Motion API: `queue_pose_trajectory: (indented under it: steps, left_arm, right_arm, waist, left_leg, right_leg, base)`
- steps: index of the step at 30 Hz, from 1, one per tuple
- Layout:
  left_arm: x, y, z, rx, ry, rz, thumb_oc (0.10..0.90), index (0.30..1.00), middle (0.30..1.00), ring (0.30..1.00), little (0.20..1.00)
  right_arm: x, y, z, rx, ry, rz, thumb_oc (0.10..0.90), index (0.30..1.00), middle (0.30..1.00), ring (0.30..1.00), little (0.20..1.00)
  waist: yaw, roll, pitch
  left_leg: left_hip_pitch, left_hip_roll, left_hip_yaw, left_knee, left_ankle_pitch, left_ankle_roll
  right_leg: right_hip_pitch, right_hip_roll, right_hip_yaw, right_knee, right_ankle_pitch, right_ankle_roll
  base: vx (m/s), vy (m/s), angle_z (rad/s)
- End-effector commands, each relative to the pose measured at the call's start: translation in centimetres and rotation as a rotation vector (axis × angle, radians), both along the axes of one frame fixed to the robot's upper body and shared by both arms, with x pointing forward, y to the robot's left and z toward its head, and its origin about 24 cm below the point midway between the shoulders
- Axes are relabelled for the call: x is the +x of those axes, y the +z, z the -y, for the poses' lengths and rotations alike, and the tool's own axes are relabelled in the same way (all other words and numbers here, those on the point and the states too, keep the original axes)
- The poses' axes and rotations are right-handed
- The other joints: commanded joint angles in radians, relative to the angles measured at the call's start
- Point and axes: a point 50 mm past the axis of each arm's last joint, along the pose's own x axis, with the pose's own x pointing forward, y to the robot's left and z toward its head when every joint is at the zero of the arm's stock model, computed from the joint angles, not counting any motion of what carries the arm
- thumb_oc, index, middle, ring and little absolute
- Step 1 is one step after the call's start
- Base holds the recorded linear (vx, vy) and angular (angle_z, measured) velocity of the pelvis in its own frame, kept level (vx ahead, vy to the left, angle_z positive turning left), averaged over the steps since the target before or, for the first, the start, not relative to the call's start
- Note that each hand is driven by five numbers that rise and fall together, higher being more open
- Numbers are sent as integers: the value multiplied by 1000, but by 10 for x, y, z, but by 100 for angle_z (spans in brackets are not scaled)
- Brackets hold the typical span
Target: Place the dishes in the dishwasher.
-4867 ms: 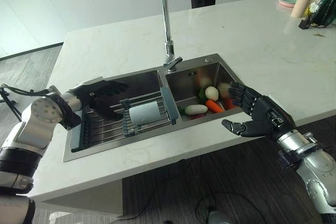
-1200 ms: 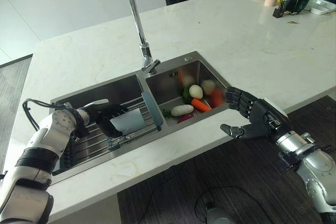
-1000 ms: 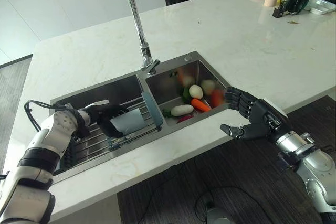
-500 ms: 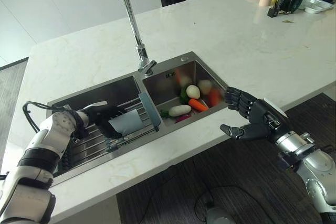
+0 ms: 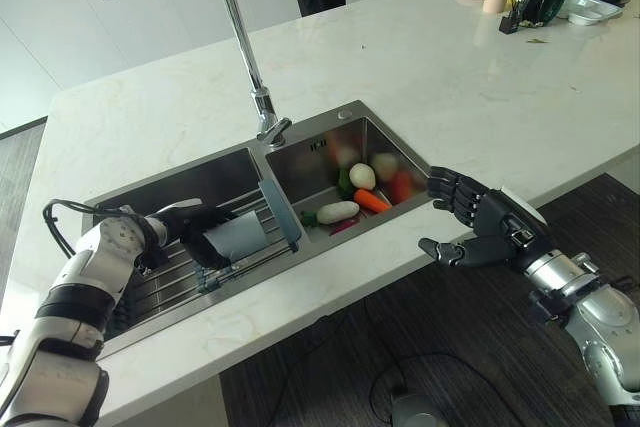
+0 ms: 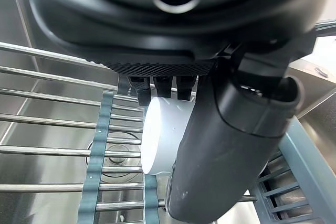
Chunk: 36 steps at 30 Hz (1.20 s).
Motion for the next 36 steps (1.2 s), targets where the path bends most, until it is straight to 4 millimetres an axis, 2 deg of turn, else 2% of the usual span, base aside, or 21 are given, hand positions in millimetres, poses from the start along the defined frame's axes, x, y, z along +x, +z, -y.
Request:
queue_pose_trajectory:
  steps: [1, 8, 27, 28, 29, 31, 36]
  left_arm:
    - [23, 49, 5, 19, -2, 201, 800, 900, 900, 900, 900]
    - [20, 45, -1, 26, 19, 173, 800, 900, 900, 900, 900]
    - [22, 44, -4, 26, 51, 198, 800, 900, 900, 900, 900]
    - [22, 45, -4, 28, 53, 200, 780, 869, 869, 869, 869]
    - [22, 45, -4, 33, 53, 211, 638, 658, 658, 658, 658]
    - [24, 48, -2, 65, 45, 269, 400, 300, 300, 300, 300]
    - [23, 46, -4, 90, 81, 317, 400, 300, 300, 300, 300]
  right_arm:
    - [5, 59, -11, 0, 96, 286, 800, 900, 900, 900, 900]
    - [4, 59, -11, 3, 100, 285, 800, 900, 900, 900, 900]
    - [3, 59, -11, -2, 105, 276, 800, 900, 900, 900, 900]
    - [3, 59, -11, -2, 105, 276, 800, 900, 900, 900, 900]
    - [3, 59, -11, -2, 106, 277, 800, 900, 900, 900, 900]
    - [3, 58, -12, 2, 105, 278, 800, 900, 900, 900, 900]
    - [2, 57, -12, 5, 104, 276, 800, 900, 900, 900, 900]
  waist:
    - [9, 11, -86]
    - [5, 14, -85]
    - [1, 9, -85]
    - [1, 9, -86]
    - [0, 8, -85]
    - [1, 5, -86]
    - [1, 0, -88]
  left_leg:
    - [-13, 44, -50, 114, -141, -32]
    - [-11, 44, -45, 114, -142, -32]
    - [-10, 43, -44, 114, -143, -29]
    - [-10, 43, -43, 114, -143, -29]
    - [-10, 43, -44, 114, -143, -29]
    - [-10, 43, -44, 114, -144, -29]
    - [-11, 43, -45, 114, -144, -28]
  right_leg:
    - [2, -14, -31, 66, -83, 79]
    - [3, -13, -30, 66, -83, 79]
    - [3, -10, -26, 66, -83, 78]
    - [3, -10, -26, 66, -83, 78]
    - [3, -10, -26, 66, -83, 78]
    - [2, -9, -26, 66, -83, 78]
    - [1, -8, -22, 66, -82, 78]
  base:
    - [0, 0, 0]
    - [0, 0, 0]
    - [0, 0, 0]
    - [0, 0, 0]
    - [0, 0, 0]
    - [0, 0, 0]
    - [0, 0, 0]
